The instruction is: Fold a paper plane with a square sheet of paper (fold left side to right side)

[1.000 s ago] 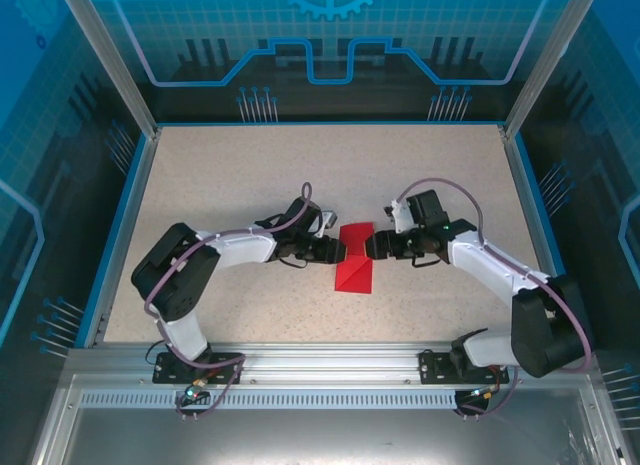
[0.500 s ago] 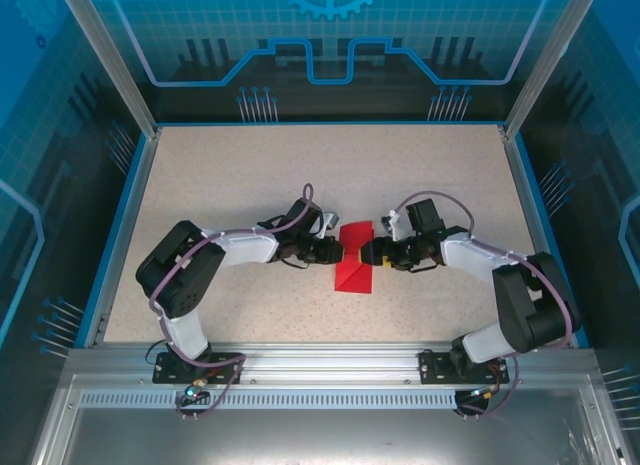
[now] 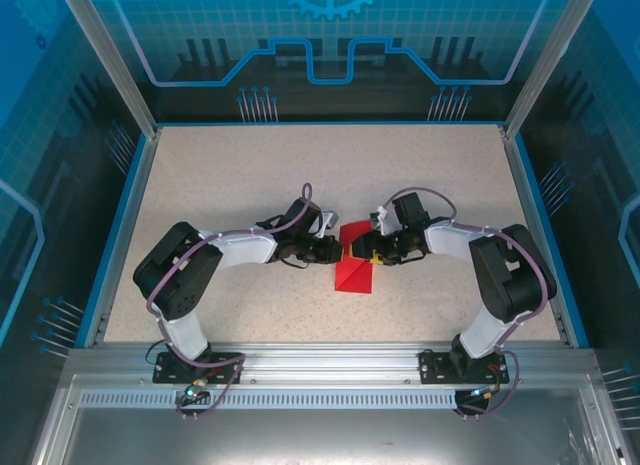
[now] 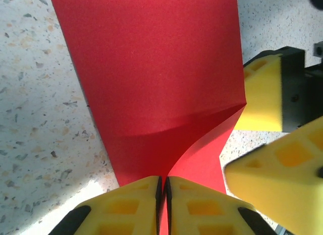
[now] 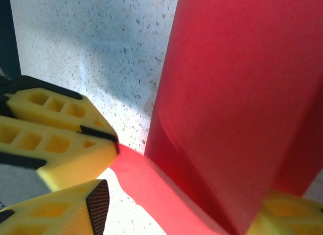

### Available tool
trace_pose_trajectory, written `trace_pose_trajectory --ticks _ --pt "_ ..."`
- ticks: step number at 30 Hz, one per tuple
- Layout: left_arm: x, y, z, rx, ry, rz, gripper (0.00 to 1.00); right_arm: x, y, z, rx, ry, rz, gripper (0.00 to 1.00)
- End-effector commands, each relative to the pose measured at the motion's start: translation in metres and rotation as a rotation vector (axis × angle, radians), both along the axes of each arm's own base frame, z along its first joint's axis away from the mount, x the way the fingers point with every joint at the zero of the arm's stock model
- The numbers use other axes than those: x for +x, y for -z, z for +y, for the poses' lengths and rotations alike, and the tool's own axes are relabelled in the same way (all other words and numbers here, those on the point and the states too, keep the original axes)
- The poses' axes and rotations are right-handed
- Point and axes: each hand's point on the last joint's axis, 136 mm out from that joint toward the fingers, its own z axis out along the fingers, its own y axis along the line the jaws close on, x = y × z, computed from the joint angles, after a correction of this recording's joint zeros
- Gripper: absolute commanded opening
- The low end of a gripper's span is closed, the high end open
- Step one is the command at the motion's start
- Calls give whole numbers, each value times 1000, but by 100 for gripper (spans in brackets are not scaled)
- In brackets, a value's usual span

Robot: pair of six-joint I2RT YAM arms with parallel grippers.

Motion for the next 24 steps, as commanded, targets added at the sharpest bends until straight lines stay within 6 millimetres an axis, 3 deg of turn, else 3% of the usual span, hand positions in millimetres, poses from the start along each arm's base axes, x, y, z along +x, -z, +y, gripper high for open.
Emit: trace_pose_trajectory --ticks 1,4,6,8,10,13,18,24 --pt "-2 -6 5 9 -2 -27 13 4 -5 10 27 -14 -6 61" --pt "-2 -9 7 11 -5 -31 15 4 -7 11 38 -15 -11 51" --pt "-1 -12 8 11 -12 -41 19 4 -9 11 47 -18 -16 34" --pt "0 -19 12 9 -28 -63 29 6 -15 9 59 -15 -38 18" --pt "-1 -31 17 -5 -50 -88 41 9 -29 6 97 -8 -83 10" --pt "-3 -57 27 -49 -91 -137 61 15 -62 -1 178 9 -179 8" --pt "-12 -119 45 -189 -162 -253 97 14 -137 -16 341 11 -341 10" --pt "-36 -194 43 -419 -112 -359 99 -4 -216 -10 485 -55 -458 11"
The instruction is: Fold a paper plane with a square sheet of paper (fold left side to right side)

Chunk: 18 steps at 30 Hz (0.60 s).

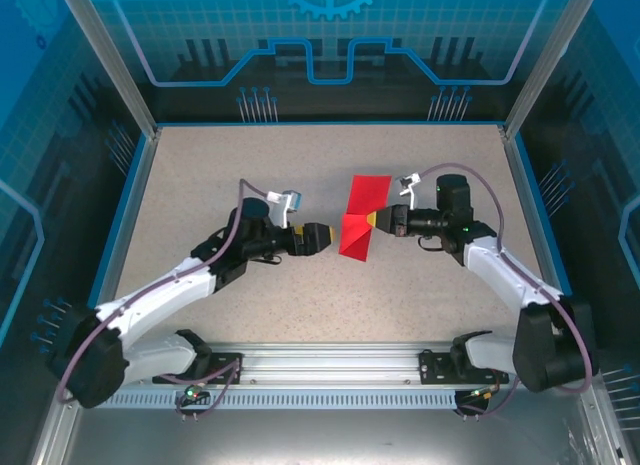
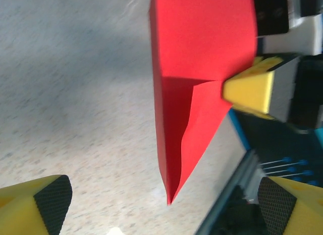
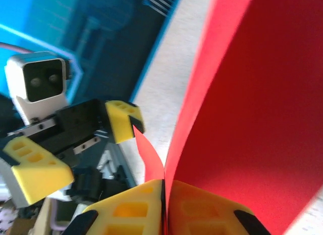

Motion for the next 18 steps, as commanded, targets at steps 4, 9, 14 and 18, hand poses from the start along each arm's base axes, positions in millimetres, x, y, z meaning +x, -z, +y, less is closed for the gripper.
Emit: trace_pose_trajectory --ticks 4,9,14,18 --pt "-18 -50 -12 -198 105 -60 99 -24 -69 15 135 -114 -82 12" --pt "-20 -61 -17 -248 130 -64 99 -41 -90 30 198 -169 -86 13" --pt "-29 -80 -27 -323 198 -101 95 -50 -97 44 208 -201 -98 13" --pt "-34 -86 -31 -330 209 -121 74 -49 -102 49 229 -208 -100 14"
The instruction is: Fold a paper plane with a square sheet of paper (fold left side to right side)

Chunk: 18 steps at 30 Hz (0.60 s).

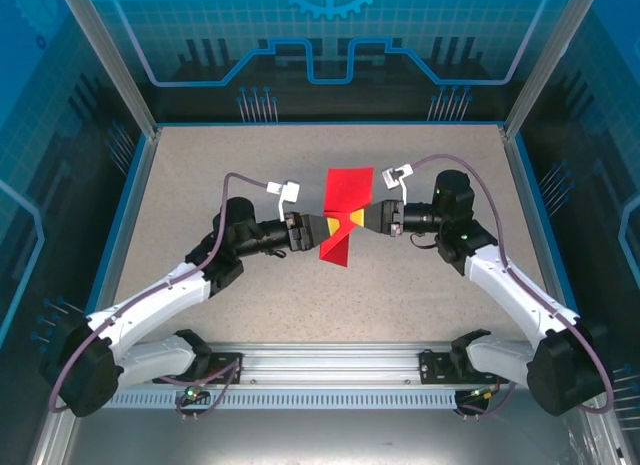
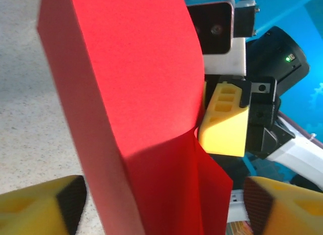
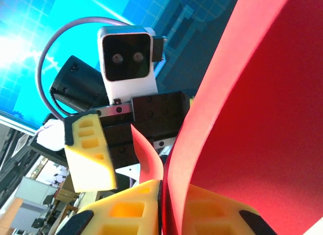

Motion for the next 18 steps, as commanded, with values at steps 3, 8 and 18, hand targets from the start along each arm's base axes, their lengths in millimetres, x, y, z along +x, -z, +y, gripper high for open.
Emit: trace_pose_trajectory --ticks 3,8,18 --pt "-9 -14 -4 -45 27 -56 49 0 -19 6 41 -14 -28 14" --pt "-8 -14 -2 -34 4 -52 22 0 -11 5 21 0 -12 18" --pt "0 50 25 539 -229 -46 9 15 67 -65 -507 307 39 57"
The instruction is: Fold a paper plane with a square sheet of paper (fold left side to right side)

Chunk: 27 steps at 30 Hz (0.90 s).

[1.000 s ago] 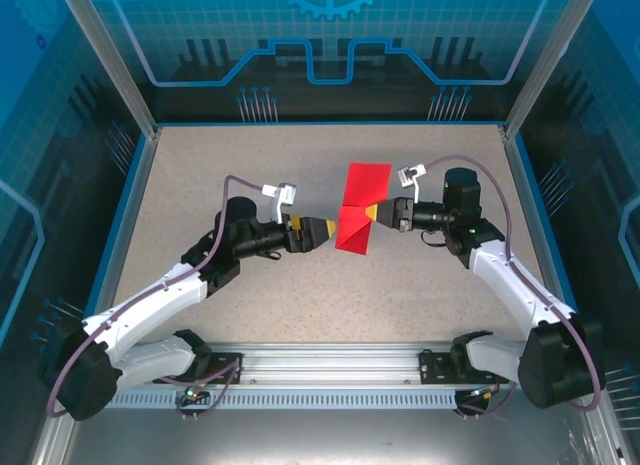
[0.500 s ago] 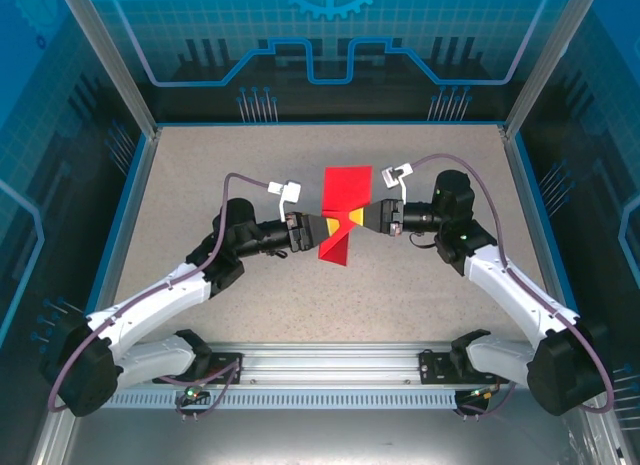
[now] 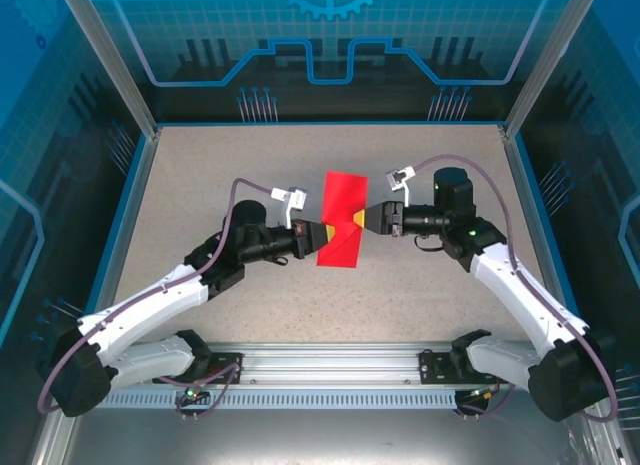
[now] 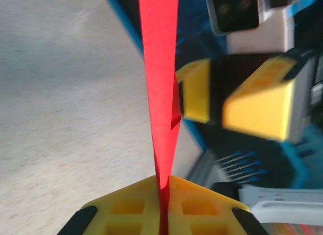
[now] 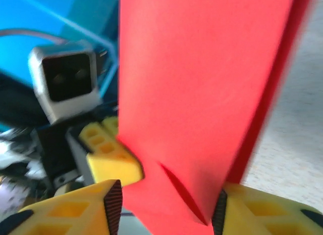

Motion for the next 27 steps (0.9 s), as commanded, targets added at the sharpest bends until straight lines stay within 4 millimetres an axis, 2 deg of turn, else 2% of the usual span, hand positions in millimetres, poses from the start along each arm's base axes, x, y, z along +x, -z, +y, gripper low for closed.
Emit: trace_pose_trajectory --ticks 1,2,5,8,12,15,19,23,27 --pt "4 35 32 424 -157 -50 9 0 51 -57 -367 178 44 63" --pt "4 44 38 535 -183 -46 9 3 63 -76 -454 242 61 68" --pt "10 71 62 838 -305 -6 7 5 87 -115 -582 360 93 81" --pt "11 85 82 1104 -422 21 6 3 103 -139 -611 451 111 99" --pt "16 101 84 1350 -485 47 6 0 113 -161 -651 531 119 99" --pt "22 115 80 1481 -503 72 6 -2 117 -168 -661 552 126 99" --pt "25 159 58 1571 -427 148 7 -3 119 -169 -644 558 129 99" --pt "24 196 35 1564 -337 227 11 -4 123 -168 -642 549 138 99" --pt "20 224 9 1473 -205 325 16 -6 126 -167 -636 542 145 99"
